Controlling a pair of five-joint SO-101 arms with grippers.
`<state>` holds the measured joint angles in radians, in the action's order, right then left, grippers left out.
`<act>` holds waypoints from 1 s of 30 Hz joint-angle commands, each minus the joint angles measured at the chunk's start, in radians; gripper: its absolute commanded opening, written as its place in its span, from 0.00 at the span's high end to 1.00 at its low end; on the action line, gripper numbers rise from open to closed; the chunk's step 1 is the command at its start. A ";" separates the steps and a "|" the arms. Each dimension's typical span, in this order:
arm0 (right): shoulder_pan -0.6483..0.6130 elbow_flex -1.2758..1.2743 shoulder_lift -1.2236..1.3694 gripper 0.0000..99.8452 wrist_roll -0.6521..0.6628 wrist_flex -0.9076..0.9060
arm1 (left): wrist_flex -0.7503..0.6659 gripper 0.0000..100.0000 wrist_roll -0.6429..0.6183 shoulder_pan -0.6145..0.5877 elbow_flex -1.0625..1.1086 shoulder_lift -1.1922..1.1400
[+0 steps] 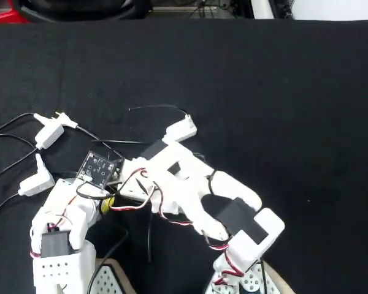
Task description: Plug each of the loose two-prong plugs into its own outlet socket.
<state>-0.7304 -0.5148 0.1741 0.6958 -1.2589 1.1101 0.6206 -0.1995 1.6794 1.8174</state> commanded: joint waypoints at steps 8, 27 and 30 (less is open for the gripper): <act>0.006 0.073 -0.091 0.99 -0.193 -0.032 | -0.003 0.66 -0.002 0.005 0.019 0.000; -0.144 -0.188 -0.684 0.99 -0.643 0.230 | -0.046 0.66 -0.559 -0.007 -0.283 0.003; -0.157 -0.248 -0.722 0.99 -0.643 0.299 | -0.041 0.66 -0.574 0.142 -0.326 0.003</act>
<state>-0.8684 -0.7388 -0.4887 0.0621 -1.0319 1.0794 0.0713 -0.1841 1.4461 1.8190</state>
